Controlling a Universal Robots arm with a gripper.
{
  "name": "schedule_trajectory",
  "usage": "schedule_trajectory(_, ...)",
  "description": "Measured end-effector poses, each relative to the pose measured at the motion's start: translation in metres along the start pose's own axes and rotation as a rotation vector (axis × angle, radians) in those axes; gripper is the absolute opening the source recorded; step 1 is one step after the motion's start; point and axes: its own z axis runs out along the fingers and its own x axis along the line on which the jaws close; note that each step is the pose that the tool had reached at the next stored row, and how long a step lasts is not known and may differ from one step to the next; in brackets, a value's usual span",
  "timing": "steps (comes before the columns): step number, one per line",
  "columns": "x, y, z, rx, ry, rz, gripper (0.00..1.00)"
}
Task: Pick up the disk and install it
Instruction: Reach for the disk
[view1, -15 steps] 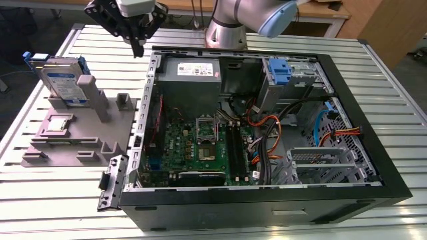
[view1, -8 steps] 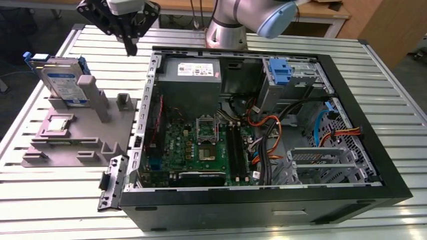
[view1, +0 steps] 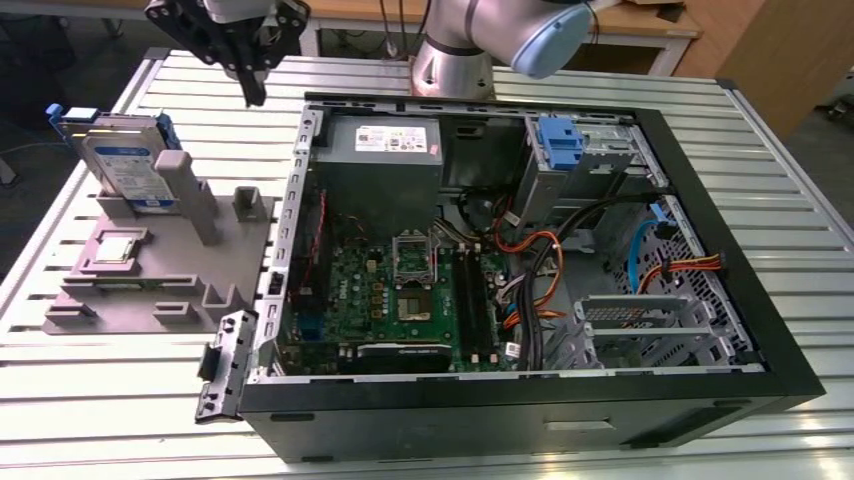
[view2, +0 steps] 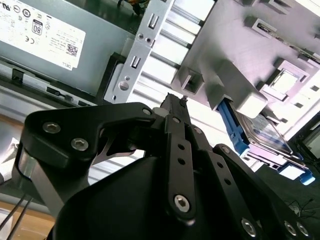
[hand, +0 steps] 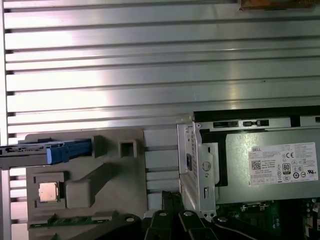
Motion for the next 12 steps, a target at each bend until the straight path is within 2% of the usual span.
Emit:
schedule_trajectory(4,0.0103,0.0017,0.0004,-0.0001,-0.0001,0.0,0.1)
schedule_trajectory(9,0.0284,0.002,0.0008,-0.0001,-0.0002,0.0,0.1)
schedule_trajectory(12,0.0366,0.0039,0.0014,-0.0001,-0.0002,0.0,0.1)
